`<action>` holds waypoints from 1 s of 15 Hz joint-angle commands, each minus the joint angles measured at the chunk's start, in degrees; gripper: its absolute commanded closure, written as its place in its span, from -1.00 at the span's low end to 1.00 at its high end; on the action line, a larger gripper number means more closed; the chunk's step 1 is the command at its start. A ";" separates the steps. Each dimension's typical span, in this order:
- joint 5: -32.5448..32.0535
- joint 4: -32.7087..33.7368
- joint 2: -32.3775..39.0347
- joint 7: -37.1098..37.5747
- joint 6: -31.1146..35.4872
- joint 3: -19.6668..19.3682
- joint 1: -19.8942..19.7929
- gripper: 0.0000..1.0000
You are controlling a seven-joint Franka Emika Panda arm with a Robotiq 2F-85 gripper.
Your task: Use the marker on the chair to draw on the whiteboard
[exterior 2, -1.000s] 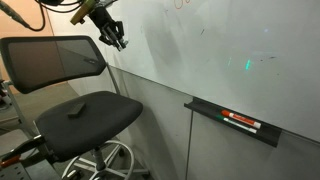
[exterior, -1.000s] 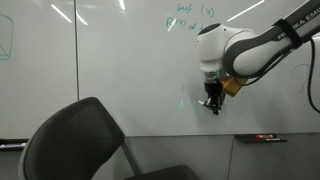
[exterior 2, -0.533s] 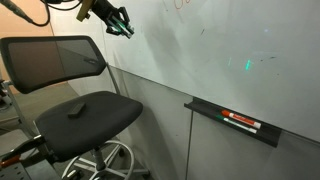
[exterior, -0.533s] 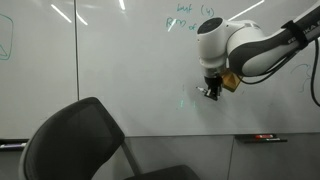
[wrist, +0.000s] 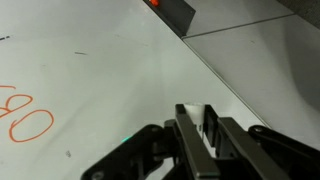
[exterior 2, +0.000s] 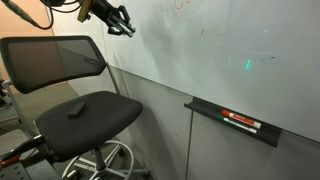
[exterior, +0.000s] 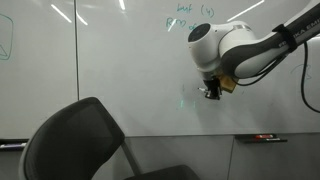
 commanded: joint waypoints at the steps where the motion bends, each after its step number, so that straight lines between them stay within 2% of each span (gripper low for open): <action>1: -0.42 4.73 3.47 -0.50 -5.44 1.26 0.17 0.81; 6: -4.79 9.08 6.59 0.37 -10.52 1.31 1.02 0.81; 15: -5.08 16.32 12.41 0.50 -17.12 1.11 1.90 0.81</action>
